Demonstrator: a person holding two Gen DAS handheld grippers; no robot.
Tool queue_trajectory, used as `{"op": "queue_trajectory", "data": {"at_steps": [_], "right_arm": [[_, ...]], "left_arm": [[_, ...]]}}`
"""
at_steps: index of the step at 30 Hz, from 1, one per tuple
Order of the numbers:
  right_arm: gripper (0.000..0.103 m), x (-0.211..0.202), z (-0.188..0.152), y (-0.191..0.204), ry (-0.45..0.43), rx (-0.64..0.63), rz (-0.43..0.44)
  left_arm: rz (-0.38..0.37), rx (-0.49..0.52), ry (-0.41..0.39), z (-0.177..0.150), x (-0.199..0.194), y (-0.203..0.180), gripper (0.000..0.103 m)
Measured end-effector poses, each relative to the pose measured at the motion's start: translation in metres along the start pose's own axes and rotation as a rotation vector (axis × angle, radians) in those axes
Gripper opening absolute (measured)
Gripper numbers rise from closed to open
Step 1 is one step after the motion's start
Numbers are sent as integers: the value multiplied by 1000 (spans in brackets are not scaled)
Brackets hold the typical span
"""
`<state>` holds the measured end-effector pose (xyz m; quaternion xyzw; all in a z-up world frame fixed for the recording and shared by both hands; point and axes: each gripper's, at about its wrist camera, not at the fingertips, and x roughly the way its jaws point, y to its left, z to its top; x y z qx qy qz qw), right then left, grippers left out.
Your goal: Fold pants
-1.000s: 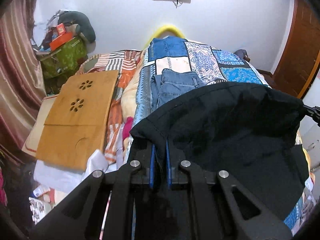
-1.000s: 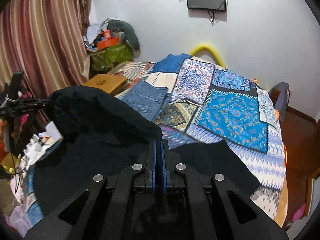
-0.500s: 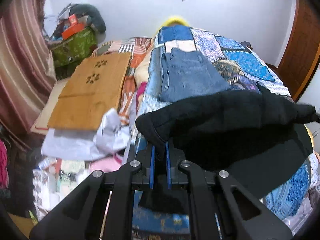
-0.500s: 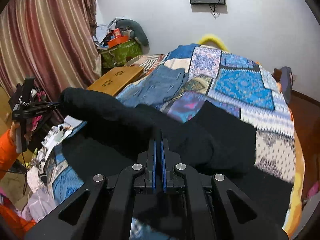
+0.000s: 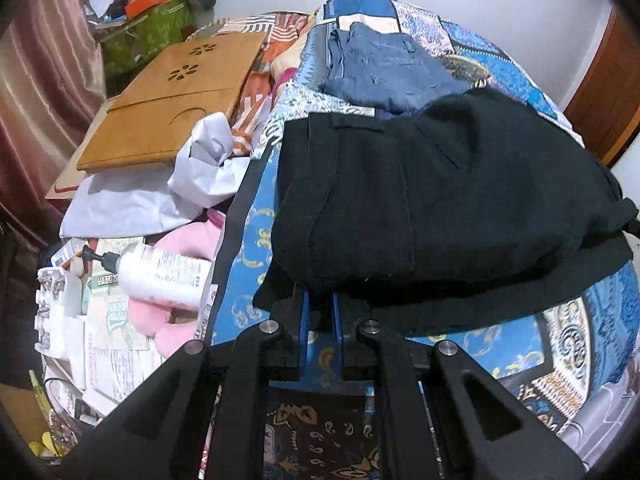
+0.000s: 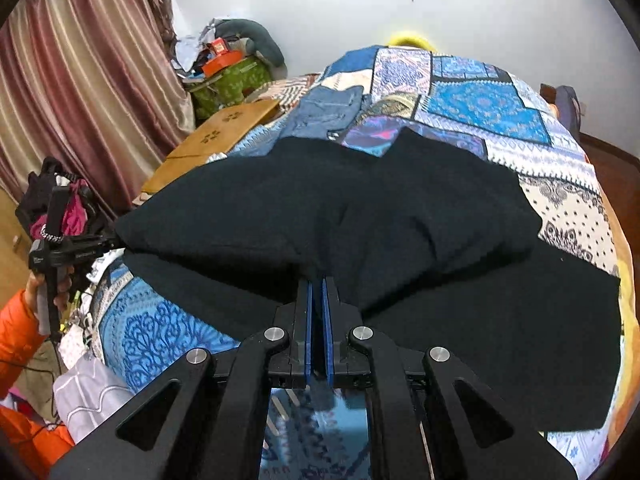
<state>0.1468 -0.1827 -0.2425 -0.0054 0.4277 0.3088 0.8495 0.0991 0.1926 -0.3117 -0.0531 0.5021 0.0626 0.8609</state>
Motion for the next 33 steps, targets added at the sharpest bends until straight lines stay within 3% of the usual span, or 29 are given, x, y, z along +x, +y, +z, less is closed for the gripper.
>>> {"op": "queue_trajectory", "data": {"at_steps": [3, 5, 7, 10, 15, 21, 33], "right_arm": [[7, -4, 1, 0, 13, -9, -16], [16, -8, 4, 0, 24, -15, -45], [30, -17, 7, -2, 5, -25, -70], [37, -33, 12, -5, -30, -25, -108], [44, -52, 31, -22, -75, 13, -164], [49, -46, 68, -37, -89, 1, -190], [53, 50, 142, -76, 27, -11, -139]], "left_arm": [[22, 10, 1, 0, -7, 0, 12], [31, 18, 7, 2, -13, 1, 17], [50, 20, 3, 3, -23, 3, 35], [89, 15, -43, 8, -41, 7, 58], [103, 5, -139, 39, -72, 3, 64], [66, 13, -192, 96, -73, -24, 68], [-12, 70, -179, 189, -14, -88, 73]]}}
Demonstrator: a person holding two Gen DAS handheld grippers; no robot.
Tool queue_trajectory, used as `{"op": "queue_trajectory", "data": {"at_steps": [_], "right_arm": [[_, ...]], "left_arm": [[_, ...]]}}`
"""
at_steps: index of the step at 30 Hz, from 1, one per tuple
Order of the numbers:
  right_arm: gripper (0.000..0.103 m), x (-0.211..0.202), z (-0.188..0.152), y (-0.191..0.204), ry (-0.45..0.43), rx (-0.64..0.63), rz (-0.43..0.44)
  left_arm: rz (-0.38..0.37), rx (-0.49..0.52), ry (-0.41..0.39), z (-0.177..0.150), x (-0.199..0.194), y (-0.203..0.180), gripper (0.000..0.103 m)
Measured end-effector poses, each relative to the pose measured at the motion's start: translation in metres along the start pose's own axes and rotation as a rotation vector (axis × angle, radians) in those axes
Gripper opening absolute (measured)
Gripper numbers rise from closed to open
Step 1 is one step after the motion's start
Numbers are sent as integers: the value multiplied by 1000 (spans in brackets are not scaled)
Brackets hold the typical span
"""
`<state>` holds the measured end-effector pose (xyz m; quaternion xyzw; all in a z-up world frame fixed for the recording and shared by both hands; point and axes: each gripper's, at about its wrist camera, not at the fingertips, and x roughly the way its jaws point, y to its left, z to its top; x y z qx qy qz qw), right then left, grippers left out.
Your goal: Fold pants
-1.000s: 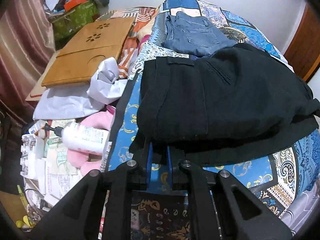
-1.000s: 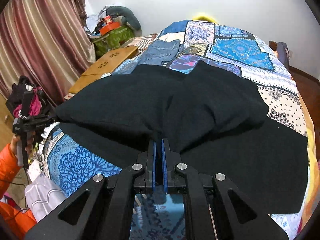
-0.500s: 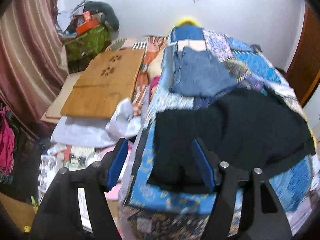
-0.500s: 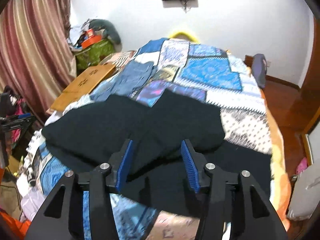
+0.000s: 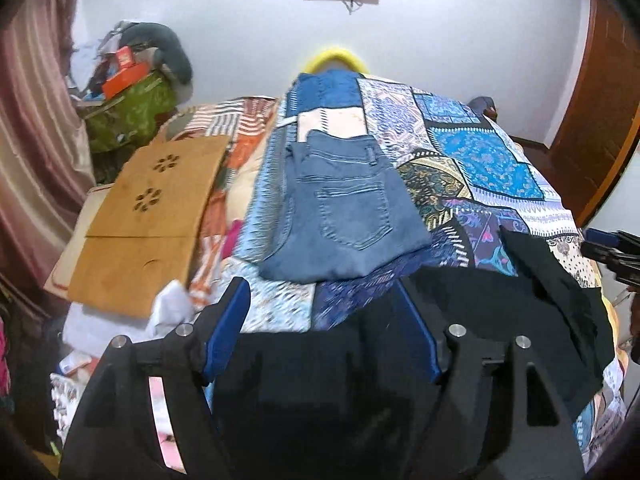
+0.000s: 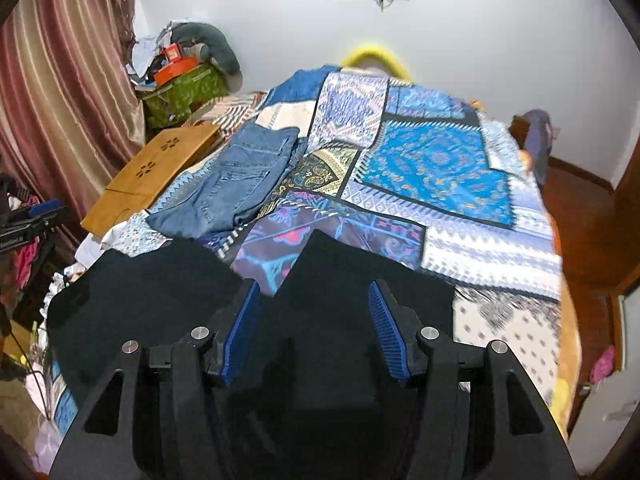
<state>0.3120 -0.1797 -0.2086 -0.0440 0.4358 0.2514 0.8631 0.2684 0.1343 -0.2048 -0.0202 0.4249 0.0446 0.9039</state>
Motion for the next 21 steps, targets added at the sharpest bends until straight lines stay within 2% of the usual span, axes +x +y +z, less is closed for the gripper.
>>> {"op": "queue_trajectory", "data": {"at_steps": [9, 12, 13, 14, 15, 17, 18, 19, 21], "right_arm": [[53, 88, 27, -14, 165, -33, 33], [52, 115, 30, -15, 245, -46, 51], [45, 122, 28, -14, 266, -47, 67], [45, 124, 26, -14, 257, -46, 75], [41, 124, 26, -14, 244, -49, 75], [26, 121, 25, -13, 228, -62, 69], [16, 119, 24, -13, 222, -63, 66], [10, 115, 22, -14, 215, -55, 62], [9, 108, 20, -18, 204, -33, 68]], "left_arm": [[-12, 59, 106, 15, 72, -24, 73], [-9, 75, 133, 14, 88, -27, 73], [-8, 79, 140, 13, 91, -28, 73], [-7, 82, 145, 13, 94, -29, 73], [-7, 87, 153, 11, 98, -30, 73], [-12, 93, 165, 9, 102, -33, 73], [-14, 95, 171, 7, 104, -35, 73], [-16, 96, 176, 6, 105, -37, 73], [-21, 97, 186, 5, 103, -41, 73]]}}
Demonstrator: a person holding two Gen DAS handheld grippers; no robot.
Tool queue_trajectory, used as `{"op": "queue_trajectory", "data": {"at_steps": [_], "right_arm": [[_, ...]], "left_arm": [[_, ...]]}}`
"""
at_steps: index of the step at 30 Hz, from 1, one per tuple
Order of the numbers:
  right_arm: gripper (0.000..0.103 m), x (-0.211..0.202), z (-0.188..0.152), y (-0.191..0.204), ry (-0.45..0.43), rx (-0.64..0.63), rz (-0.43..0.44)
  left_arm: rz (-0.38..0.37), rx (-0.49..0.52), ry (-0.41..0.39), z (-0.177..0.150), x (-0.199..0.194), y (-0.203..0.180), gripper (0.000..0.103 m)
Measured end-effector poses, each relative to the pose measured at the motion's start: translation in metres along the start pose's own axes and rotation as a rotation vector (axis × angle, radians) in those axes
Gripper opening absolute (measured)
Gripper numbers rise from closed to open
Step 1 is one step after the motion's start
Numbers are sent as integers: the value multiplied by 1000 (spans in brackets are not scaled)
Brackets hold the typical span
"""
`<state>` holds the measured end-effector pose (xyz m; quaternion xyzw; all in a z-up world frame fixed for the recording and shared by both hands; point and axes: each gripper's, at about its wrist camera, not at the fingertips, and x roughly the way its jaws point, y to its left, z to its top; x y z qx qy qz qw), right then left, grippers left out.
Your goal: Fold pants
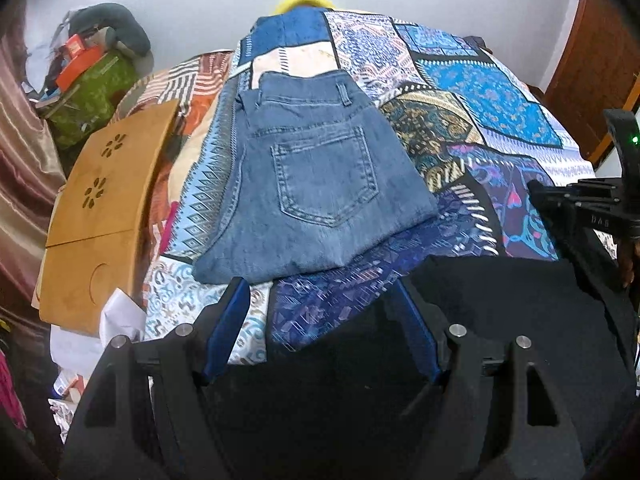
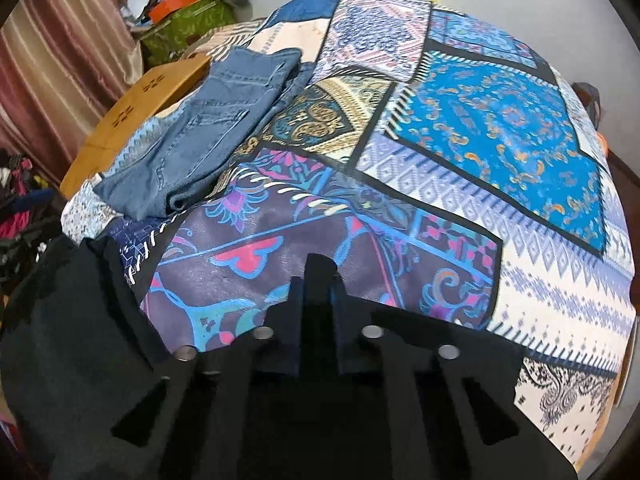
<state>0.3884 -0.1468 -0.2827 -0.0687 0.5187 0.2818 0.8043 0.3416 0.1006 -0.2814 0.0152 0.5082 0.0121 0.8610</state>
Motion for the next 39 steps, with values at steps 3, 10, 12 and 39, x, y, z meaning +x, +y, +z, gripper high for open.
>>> {"op": "queue_trajectory", "data": {"at_steps": [3, 10, 12, 39], "right_arm": [[8, -27, -7, -2, -64, -5, -28], [8, -123, -21, -25, -241, 55, -75], [8, -151, -31, -32, -285, 68, -95], [20, -177, -272, -105, -107, 378, -249]], "left_arm": [[-14, 20, 2, -5, -11, -9, 73], [-38, 77, -38, -20, -51, -41, 85], [-52, 89, -36, -25, -58, -53, 85], [-125, 216, 73, -103, -58, -154, 89]]}}
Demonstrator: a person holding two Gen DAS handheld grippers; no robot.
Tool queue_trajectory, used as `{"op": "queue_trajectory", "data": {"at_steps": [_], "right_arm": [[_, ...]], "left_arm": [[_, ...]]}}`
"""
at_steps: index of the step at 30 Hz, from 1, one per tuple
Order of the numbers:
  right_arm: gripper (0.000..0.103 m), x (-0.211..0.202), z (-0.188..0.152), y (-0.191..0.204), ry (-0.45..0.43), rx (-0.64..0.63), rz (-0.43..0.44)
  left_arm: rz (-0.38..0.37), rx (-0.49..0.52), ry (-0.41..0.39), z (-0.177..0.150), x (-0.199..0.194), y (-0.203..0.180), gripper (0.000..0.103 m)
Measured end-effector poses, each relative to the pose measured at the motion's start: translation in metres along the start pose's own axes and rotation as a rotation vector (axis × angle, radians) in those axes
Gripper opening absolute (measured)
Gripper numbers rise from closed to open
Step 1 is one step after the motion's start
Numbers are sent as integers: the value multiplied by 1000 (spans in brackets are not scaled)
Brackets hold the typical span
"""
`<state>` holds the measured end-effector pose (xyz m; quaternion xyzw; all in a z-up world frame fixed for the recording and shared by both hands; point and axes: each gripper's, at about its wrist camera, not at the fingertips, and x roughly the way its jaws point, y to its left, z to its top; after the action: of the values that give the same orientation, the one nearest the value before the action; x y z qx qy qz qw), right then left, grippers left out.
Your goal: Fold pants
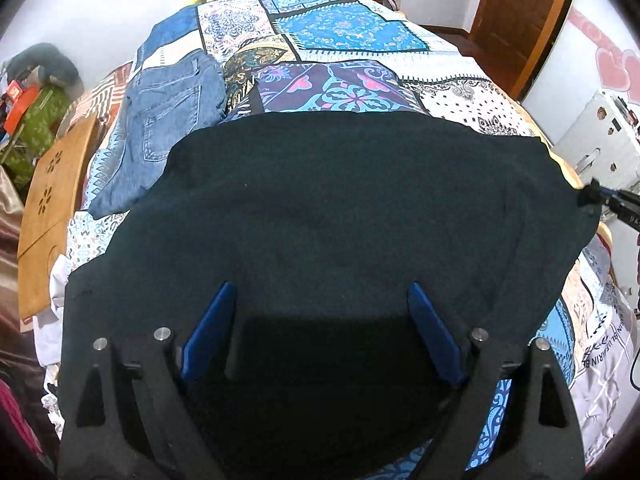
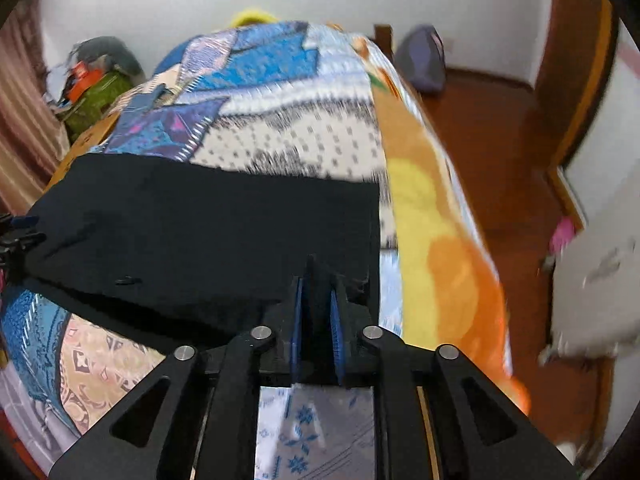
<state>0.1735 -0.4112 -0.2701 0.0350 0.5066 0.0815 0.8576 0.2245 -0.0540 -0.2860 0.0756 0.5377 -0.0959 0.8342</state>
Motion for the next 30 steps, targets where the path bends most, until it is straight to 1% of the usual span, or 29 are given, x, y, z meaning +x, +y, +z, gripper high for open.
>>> {"op": "queue_trajectory", "data": {"at_steps": [1, 2, 3, 4, 6, 7, 9, 11, 13, 15, 19, 20, 22, 24, 26, 27, 29, 30], "right_arm": [[28, 0, -2, -2, 13, 10, -20], [32, -1, 0, -4, 26, 24, -56], [34, -4, 1, -6, 25, 31, -73], [34, -7, 3, -7, 19, 37, -72], [35, -19, 10, -5, -5, 54, -37], [36, -24, 15, -1, -21, 59, -23], [37, -32, 30, 13, -61, 42, 2], [37, -38, 47, 37, -98, -4, 27], [38, -40, 65, 66, -129, -59, 64], [41, -39, 77, 93, -151, -110, 100], [45, -25, 104, 162, -178, -236, 188], [46, -18, 109, 170, -176, -254, 203], [48, -3, 119, 203, -162, -305, 252], [48, 13, 126, 231, -144, -350, 289], [48, 36, 133, 265, -116, -407, 328], [49, 41, 134, 273, -105, -425, 338], [49, 62, 139, 298, -68, -475, 354], [49, 74, 141, 311, -44, -495, 357]], "left_arm": [[0, 1, -2, 0, -1, -1, 89], [0, 2, -3, 0, -2, 0, 89], [-2, 3, -10, 1, -5, 0, 89], [-2, 1, -30, 1, -11, 3, 89], [9, -3, -72, 3, -22, 8, 89], [18, -10, -110, 4, -33, 15, 89], [38, -30, -161, 7, -50, 31, 89], [57, -53, -197, 8, -64, 52, 89], [87, -89, -222, 10, -76, 79, 89], [131, -143, -234, 10, -85, 114, 89], [166, -240, -211, 3, -85, 175, 89], [173, -264, -198, 0, -82, 192, 89], [178, -298, -171, -7, -73, 218, 89], [176, -343, -126, -14, -57, 246, 89], [163, -375, -86, -20, -41, 263, 89], [141, -392, -60, -23, -30, 272, 86], [99, -402, -24, -29, -11, 281, 84], [91, -405, -8, -31, -1, 283, 83]]}}
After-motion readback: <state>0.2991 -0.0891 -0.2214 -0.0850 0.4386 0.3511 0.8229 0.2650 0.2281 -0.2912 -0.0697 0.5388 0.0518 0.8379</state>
